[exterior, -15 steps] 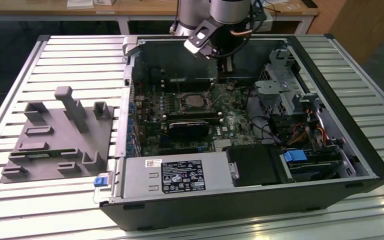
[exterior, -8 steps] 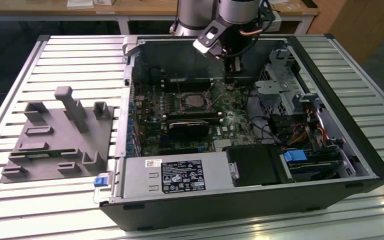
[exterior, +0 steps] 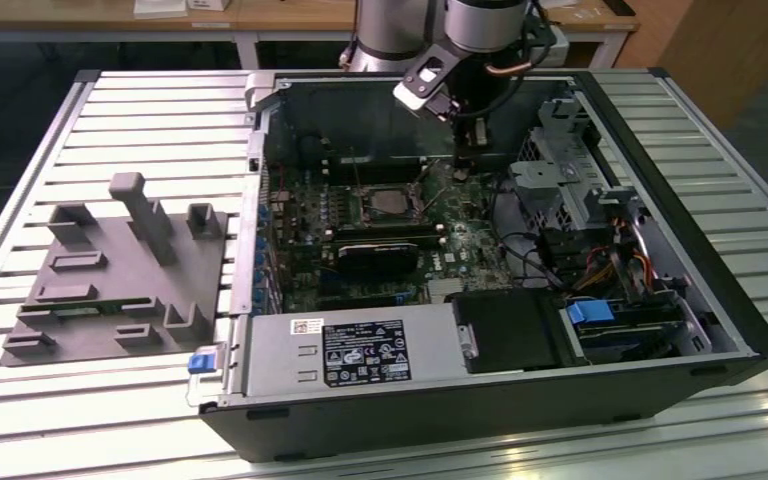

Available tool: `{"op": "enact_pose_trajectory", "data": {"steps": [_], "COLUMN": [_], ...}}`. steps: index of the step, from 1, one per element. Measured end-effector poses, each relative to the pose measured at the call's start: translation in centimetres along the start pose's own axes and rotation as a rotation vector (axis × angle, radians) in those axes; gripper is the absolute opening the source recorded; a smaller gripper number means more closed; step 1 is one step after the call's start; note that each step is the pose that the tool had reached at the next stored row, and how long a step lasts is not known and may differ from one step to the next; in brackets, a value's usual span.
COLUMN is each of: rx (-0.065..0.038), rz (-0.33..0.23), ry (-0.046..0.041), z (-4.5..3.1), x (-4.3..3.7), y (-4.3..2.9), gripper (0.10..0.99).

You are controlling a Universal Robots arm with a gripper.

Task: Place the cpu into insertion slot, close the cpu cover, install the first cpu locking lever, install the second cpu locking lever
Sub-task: 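Close the cpu cover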

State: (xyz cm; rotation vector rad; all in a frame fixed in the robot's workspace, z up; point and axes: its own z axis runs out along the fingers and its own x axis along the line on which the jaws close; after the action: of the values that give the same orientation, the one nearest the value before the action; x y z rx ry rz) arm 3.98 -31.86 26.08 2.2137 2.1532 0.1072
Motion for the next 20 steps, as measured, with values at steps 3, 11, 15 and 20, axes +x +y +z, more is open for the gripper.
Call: {"op": "enact_pose_trajectory", "data": {"steps": [3, 11, 15, 20], "rx": [0.001, 0.004, 0.047, 0.071], "rz": [0.000, 0.000, 0.000, 0.001], "ry": [0.0000, -0.0025, -0.0040, -0.0049], "z": [0.55, 1.10, 1.18, 1.21], "x": [-0.01, -0.02, -0.01, -0.02], "y": [-0.04, -0.08, -0.09, -0.09], "gripper": [0.102, 0.102, 0.102, 0.102]}}
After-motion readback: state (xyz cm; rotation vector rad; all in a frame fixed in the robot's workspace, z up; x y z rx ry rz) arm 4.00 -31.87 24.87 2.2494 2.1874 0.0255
